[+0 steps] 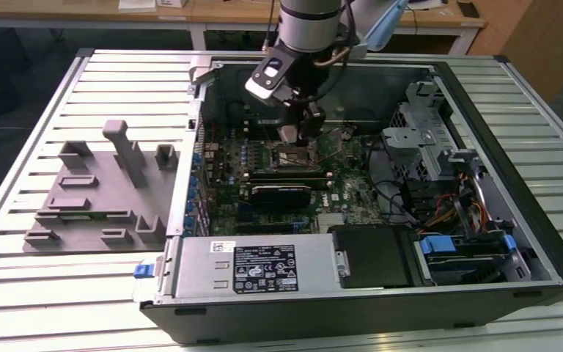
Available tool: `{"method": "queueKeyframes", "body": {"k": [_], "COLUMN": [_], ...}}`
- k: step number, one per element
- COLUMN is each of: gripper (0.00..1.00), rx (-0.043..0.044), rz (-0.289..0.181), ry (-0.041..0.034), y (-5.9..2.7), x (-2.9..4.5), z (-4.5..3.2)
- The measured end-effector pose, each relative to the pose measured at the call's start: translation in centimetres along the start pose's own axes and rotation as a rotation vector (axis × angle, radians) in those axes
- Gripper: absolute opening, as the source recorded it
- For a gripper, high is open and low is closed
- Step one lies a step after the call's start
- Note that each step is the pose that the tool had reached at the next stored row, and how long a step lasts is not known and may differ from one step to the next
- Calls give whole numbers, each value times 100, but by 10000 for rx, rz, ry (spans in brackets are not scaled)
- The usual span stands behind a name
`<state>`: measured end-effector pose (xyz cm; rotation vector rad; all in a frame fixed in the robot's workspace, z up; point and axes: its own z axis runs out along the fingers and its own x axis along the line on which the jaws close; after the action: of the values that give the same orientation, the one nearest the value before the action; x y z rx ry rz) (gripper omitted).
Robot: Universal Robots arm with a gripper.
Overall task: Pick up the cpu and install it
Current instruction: 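Place the cpu into insertion slot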
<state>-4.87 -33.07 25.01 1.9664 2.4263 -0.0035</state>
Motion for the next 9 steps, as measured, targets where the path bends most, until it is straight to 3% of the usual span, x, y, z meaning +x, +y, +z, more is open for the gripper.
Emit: {"method": "queueKeyframes", "body": {"k": [9], "gripper": [54], "rx": [24], "rz": [1651], "ry": [-13], "y": [0], "x": [1], "z": [18]}}
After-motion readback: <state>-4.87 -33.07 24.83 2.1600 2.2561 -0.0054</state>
